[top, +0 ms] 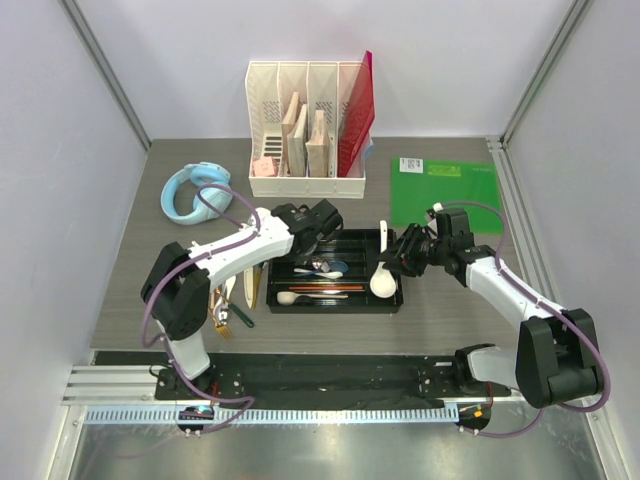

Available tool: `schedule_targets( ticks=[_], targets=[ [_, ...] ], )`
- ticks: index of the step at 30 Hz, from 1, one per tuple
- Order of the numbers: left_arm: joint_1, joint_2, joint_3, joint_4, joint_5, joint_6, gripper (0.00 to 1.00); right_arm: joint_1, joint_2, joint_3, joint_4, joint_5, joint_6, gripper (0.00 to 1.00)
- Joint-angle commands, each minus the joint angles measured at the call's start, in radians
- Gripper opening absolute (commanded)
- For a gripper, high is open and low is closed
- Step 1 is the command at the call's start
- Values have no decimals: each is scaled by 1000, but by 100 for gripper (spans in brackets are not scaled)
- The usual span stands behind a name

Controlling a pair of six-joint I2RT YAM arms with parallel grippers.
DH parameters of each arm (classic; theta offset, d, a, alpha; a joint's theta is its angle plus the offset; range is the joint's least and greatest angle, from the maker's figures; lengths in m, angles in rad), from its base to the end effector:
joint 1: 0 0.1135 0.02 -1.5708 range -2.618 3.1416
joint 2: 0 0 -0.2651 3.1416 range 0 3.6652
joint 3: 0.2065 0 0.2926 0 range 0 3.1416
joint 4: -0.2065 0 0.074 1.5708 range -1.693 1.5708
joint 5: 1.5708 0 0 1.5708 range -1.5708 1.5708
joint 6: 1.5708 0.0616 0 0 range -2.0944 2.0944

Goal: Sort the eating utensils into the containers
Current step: Place the spoon in the storage box.

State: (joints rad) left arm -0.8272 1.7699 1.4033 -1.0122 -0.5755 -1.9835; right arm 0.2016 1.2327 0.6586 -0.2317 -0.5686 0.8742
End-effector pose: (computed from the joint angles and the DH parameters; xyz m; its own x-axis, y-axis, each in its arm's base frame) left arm 0.2855 -0.2609 0.2033 -0.2347 -0.8800 -0.4129 -0.8282 0.4034 -0.3891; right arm 0.2798 0.0910 0.1676 -0.8631 0.4833 -0.1464 0.1995 0.5926 0.7804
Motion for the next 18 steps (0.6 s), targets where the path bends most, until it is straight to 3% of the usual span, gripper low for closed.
schedule_targets(
  ticks=[1,11,18],
  targets=[
    [-7,35,22,-29,-90,-792,0,5,10,10,69,-36,28,40],
    [-35,172,174,-88,-155,-658,0,12,56,12,112,-57,34,40],
    [-76,223,194,-68,-133,-623,0,12,68,15,114,-54,25,41]
  ],
)
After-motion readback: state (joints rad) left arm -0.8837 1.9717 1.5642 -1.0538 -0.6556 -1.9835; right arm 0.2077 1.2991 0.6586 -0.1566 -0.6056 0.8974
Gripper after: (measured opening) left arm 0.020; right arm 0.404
